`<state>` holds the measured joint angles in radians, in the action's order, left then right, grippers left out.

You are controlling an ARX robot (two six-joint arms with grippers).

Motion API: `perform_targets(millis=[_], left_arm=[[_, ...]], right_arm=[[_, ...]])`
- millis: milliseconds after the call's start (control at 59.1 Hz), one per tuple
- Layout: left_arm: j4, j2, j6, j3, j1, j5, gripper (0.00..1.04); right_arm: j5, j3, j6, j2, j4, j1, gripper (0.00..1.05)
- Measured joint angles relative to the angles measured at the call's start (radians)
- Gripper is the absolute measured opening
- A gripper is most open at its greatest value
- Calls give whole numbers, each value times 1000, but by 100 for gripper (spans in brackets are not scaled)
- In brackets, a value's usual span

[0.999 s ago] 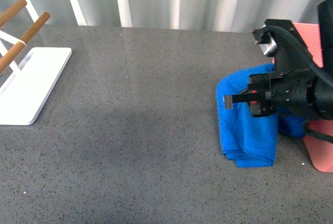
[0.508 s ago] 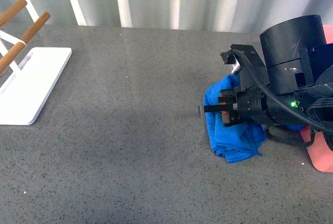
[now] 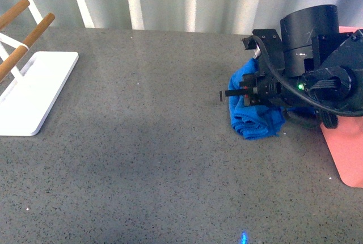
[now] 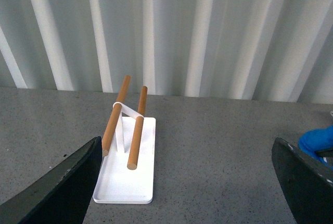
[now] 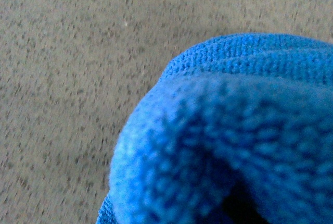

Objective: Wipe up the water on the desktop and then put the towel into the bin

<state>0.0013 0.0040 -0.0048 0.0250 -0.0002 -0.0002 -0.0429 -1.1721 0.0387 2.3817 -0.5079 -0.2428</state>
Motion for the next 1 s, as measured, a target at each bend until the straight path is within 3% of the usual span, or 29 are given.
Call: perform_targets(millis=[322,508,627,813,999], left_arm=[[0,0,0,0,0,0,98],[0,0,0,0,0,0,98],[0,0,0,0,0,0,98],[0,0,0,0,0,0,98],[0,0,0,0,0,0,98]], right_arm=[[-163,-183,-5,83,41,-103,3],[-327,-142,-23,69,61,-225,3],[-386,-39,-81,13,91,-254,3],[-401,134,-229,-114,193,-187,3],[-353,253,-384,-237,280,-40,3]])
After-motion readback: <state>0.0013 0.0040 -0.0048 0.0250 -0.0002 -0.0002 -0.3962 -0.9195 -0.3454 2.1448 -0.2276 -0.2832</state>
